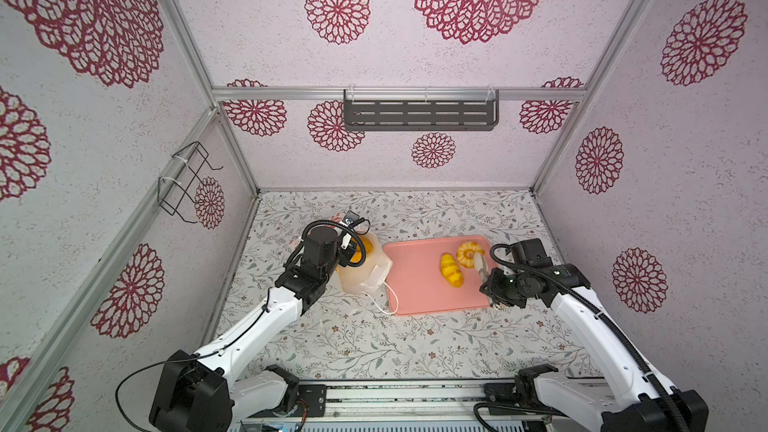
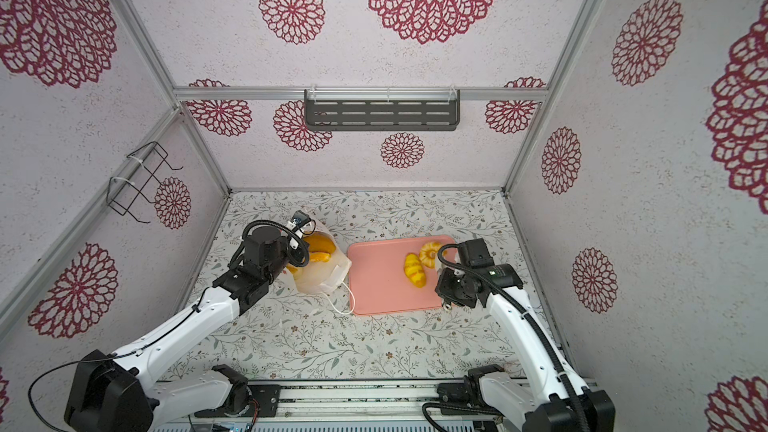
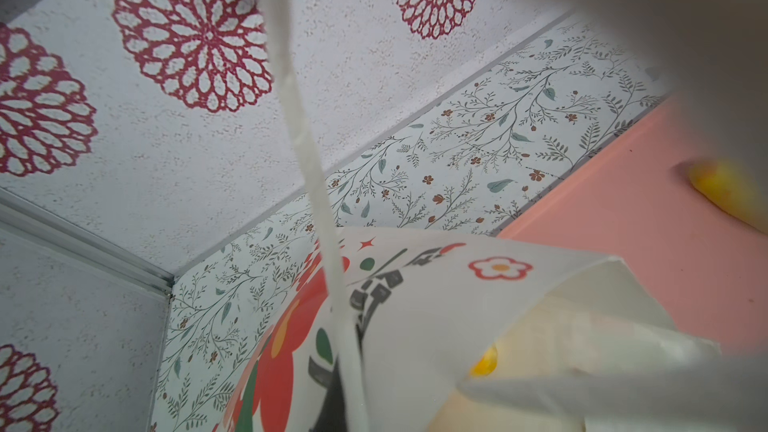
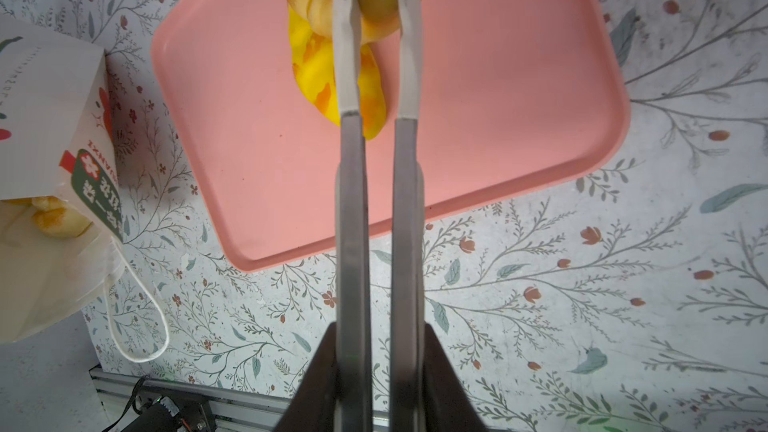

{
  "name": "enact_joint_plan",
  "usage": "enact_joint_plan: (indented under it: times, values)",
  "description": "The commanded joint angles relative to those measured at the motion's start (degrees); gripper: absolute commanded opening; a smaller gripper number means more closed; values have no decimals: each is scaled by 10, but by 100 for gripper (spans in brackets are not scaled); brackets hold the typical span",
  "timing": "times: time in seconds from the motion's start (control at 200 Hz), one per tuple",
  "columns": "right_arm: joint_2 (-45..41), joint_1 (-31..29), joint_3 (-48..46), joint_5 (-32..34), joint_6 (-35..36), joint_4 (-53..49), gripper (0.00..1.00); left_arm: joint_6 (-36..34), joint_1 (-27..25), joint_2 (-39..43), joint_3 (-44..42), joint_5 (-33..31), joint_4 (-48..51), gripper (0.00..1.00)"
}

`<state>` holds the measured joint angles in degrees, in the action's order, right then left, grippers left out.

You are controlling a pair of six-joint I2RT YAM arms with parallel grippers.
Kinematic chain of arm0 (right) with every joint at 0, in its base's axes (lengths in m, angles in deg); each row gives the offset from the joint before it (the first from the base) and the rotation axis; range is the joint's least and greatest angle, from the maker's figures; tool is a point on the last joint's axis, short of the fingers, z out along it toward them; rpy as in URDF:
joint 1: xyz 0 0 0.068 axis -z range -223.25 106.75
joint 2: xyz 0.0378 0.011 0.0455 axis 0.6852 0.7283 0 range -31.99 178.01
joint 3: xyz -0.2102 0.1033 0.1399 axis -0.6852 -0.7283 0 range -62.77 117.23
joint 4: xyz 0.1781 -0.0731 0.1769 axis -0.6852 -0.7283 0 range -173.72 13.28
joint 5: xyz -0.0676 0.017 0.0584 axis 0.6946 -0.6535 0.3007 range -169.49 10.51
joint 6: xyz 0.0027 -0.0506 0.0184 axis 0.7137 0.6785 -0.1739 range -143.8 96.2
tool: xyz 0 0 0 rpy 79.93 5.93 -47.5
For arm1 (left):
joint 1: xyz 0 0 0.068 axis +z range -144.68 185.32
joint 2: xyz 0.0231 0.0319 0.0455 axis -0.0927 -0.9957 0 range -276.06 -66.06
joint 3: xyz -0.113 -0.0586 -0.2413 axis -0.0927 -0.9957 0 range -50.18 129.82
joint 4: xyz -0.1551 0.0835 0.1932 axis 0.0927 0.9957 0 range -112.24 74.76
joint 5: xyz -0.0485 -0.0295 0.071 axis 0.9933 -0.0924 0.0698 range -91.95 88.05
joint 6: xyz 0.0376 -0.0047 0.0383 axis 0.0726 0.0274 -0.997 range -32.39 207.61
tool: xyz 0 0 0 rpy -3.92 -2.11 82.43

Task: Take the fake bread out of the paper bag
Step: 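Carry the gripped roll with the right gripper's tongs onto the pink tray, then open the tongs with the right gripper to release the roll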

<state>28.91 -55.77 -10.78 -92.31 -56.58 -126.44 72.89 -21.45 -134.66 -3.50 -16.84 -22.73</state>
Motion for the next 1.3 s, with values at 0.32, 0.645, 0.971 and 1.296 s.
enact_joint_plan:
  times: [0.32, 0.645, 0.971, 1.296]
  values:
    - [9, 28, -2, -5, 47, 31, 24, 4, -2, 9, 16, 13, 2, 0]
    - [18, 31, -5, 16, 63, 16, 35, 2, -2, 9, 18, 15, 6, 0]
    - [12, 35, 2, 40, 68, 1, 37, 0, -2, 10, 17, 14, 7, 0]
    - [5, 40, 20, 52, 81, -36, 39, -1, -4, 13, 16, 14, 6, 0]
